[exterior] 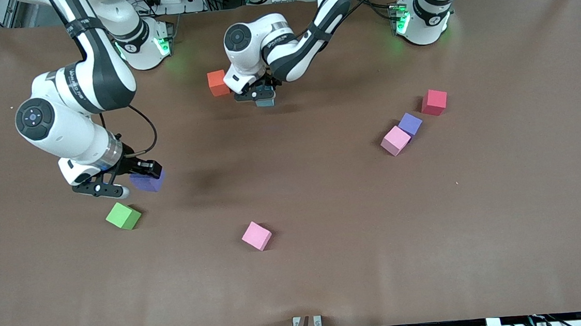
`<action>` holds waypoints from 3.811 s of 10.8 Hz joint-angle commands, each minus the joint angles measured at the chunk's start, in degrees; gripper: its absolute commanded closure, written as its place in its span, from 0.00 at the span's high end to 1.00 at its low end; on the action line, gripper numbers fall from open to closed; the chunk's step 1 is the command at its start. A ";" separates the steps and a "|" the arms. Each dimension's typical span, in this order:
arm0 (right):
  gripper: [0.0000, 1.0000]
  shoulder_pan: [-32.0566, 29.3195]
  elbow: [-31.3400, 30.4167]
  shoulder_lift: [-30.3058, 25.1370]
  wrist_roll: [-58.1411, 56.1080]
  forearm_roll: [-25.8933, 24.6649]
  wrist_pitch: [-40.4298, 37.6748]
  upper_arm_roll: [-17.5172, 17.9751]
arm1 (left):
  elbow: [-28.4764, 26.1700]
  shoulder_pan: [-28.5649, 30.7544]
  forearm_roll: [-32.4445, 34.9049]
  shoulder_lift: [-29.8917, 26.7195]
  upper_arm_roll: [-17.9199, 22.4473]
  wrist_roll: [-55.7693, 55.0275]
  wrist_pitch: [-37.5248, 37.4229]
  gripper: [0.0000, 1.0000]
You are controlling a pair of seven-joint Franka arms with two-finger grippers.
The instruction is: Arrange blocks into number 1
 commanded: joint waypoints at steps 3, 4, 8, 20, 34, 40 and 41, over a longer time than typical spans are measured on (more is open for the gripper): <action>0.40 6.57 -1.43 -1.01 7.50 0.34 0.25 -0.72 | -1.46 8.89 1.70 -11.47 3.89 -1.68 -9.85 1.00; 0.40 9.99 -1.34 -0.22 9.26 0.34 0.42 -0.72 | -2.86 12.41 1.70 -12.97 3.90 -1.94 -10.56 1.00; 0.40 20.38 0.15 5.83 12.97 1.22 4.28 -0.37 | -13.49 24.81 4.86 -19.30 3.81 -2.48 -8.64 1.00; 0.40 30.77 -8.54 11.47 21.14 5.79 17.12 8.59 | -23.16 38.90 7.15 -19.30 0.39 55.51 -0.64 1.00; 1.00 25.09 -9.78 5.87 20.97 5.53 14.33 9.65 | -36.62 44.17 10.05 -22.03 0.47 72.23 15.26 1.00; 1.00 12.14 -11.70 0.58 2.45 3.68 1.50 7.72 | -38.12 45.84 10.23 -19.93 0.38 72.32 16.86 1.00; 1.00 10.92 -14.24 -1.60 0.86 3.68 1.22 7.80 | -38.20 45.84 10.23 -19.49 0.47 72.23 16.86 1.00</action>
